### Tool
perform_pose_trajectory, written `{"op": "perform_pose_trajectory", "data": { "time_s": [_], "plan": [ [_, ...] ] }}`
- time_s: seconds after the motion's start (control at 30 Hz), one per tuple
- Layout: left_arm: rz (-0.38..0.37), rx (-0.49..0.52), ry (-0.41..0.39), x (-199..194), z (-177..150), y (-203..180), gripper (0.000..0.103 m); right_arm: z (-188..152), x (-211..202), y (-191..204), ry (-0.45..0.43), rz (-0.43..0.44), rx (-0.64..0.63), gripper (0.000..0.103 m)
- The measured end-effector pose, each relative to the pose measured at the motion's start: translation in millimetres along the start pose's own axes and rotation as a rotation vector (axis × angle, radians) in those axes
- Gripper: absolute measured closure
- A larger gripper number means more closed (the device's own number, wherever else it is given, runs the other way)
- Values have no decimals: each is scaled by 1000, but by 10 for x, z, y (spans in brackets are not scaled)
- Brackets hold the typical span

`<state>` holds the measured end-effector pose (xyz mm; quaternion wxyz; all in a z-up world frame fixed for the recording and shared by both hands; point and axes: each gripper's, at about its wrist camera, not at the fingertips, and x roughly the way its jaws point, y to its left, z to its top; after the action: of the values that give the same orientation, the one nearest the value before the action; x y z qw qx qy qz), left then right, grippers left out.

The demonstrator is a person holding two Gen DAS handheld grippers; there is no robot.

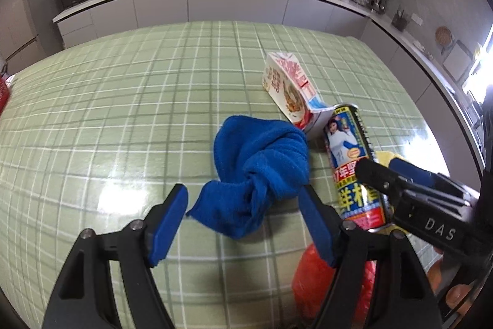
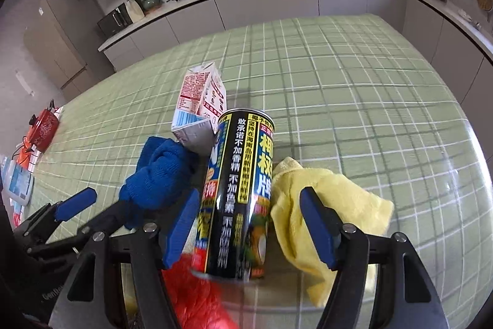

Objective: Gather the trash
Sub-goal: 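Grasp the blue cloth with the left tool while the right tool grasps the black-and-yellow drink can, then lift the blue cloth and drink can off the table with both tools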

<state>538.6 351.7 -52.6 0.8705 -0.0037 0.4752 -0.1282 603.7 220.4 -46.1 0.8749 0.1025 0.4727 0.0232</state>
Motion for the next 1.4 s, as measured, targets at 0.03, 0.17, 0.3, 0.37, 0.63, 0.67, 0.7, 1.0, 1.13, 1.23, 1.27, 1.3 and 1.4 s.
{"op": "perform_pose_trajectory", "data": {
  "time_s": [0.03, 0.17, 0.3, 0.37, 0.63, 0.67, 0.7, 1.0, 1.13, 1.23, 1.27, 1.3, 1.4],
  "plan": [
    [-2, 4, 4, 31, 4, 5, 28, 14, 36, 9, 5, -2, -4, 33],
    [-8, -21, 16, 117, 25, 37, 28, 57, 170, 40, 23, -7, -15, 33],
    [-22, -23, 27, 188, 40, 57, 28, 74, 295, 90, 52, -16, -27, 33],
    [-34, -27, 32, 215, 48, 65, 28, 78, 331, 98, 55, -19, -29, 34],
    [-100, -16, 26, 204, -28, -20, 79, 82, 389, 163, 58, -19, -68, 45],
    [-101, -13, 23, 181, -41, -44, 83, 78, 375, 163, 51, -13, -65, 45],
    [-103, -15, 21, 164, -47, -56, 84, 66, 347, 151, 42, -7, -58, 45],
    [-105, -70, 8, -105, -158, 124, 85, 22, -72, 37, -38, 46, -29, 46],
    [-98, -83, 40, -60, -274, 184, 85, -76, -202, 19, -44, 61, -28, 46],
    [-67, -98, 51, -16, -276, 162, 59, -138, -254, 13, -48, 64, -27, 46],
    [-53, -105, 47, -23, -271, 156, 40, -156, -265, 21, -48, 64, -26, 46],
    [-40, -109, 38, -33, -269, 155, 32, -175, -274, 16, -47, 66, -21, 46],
    [-18, -100, 14, -7, -208, 124, 26, -231, -300, -15, -49, 66, -10, 46]
  ]
}}
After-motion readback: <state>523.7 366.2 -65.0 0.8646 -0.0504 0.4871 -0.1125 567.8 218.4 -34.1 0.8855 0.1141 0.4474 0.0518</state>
